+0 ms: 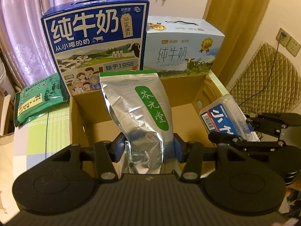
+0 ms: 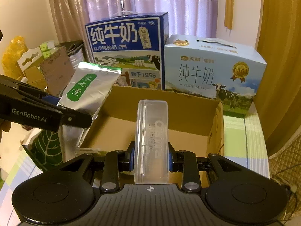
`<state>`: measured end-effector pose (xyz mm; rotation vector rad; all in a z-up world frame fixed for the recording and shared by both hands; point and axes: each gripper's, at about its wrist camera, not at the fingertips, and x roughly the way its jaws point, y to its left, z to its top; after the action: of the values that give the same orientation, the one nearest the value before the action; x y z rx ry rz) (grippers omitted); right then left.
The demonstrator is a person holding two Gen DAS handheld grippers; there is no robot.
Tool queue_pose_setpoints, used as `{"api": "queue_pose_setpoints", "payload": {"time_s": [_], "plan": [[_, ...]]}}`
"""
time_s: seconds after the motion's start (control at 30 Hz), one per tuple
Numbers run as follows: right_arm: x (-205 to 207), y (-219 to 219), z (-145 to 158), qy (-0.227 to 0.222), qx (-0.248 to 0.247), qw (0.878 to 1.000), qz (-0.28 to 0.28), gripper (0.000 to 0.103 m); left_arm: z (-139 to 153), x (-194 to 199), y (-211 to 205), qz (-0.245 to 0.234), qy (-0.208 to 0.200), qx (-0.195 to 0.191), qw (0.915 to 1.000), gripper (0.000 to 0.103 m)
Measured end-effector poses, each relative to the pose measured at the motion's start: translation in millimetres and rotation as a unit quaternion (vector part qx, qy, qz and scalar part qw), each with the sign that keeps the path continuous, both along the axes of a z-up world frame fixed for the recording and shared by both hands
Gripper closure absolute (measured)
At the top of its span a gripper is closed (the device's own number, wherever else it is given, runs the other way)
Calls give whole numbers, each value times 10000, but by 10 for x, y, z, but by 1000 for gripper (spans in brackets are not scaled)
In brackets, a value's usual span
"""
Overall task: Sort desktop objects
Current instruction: 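Carry the foil bag and plastic case over the cardboard box with both tools, then open both tools to drop the foil bag and plastic case into the box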
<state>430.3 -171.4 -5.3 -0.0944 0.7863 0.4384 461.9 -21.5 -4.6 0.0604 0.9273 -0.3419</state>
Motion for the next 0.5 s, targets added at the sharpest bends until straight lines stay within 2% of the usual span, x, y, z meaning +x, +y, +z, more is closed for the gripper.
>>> {"api": "queue_pose_setpoints", "payload": {"time_s": [0.37, 0.5], "plan": [[297, 14, -228, 149, 30, 9996, -256, 75, -250, 270, -13, 128, 112, -324, 9993, 56], [328, -17, -355, 234, 15, 9992, -313, 75, -388, 292, -22, 97, 153, -453, 9988, 51]]}}
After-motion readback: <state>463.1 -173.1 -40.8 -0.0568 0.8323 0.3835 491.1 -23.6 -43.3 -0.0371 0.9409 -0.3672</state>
